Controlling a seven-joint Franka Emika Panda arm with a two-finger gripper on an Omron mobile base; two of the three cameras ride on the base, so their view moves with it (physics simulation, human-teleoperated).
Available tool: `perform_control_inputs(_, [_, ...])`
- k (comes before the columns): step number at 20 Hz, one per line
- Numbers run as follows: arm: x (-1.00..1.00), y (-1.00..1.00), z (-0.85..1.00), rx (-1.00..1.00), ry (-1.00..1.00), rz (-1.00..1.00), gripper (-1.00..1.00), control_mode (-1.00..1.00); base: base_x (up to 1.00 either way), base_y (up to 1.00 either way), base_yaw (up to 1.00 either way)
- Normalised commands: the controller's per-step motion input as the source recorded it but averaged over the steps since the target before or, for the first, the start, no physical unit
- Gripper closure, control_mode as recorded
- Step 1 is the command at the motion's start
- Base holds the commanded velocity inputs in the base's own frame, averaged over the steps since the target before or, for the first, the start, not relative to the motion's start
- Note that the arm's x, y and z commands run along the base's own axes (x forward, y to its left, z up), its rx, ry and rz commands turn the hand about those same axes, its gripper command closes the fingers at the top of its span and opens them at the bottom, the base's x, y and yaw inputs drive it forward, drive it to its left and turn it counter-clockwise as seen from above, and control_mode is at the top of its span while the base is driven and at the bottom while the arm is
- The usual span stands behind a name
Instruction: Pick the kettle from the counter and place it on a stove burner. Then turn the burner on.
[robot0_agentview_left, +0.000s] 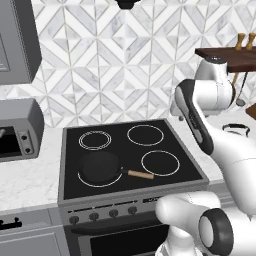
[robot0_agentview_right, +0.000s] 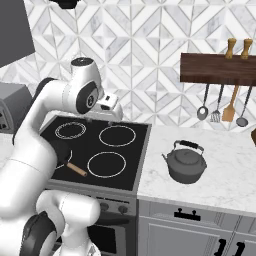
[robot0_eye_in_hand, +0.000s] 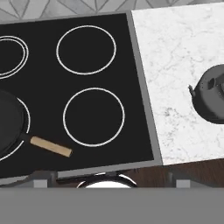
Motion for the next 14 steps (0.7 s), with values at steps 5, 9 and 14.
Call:
perform_control_inputs(5, [0.01, -0.57, -0.03, 0.0, -0.01, -0.42, -1.0, -1.0, 0.0, 0.0, 0.0])
perform_control_inputs(9, [0.09, -0.58, 0.0, 0.05, -0.04, -0.41, -1.0, -1.0, 0.0, 0.0, 0.0])
perform_control_inputs(14, [0.12, -0.63, 0.0, 0.12, -0.1, -0.29, -1.0, -1.0, 0.0, 0.0, 0.0])
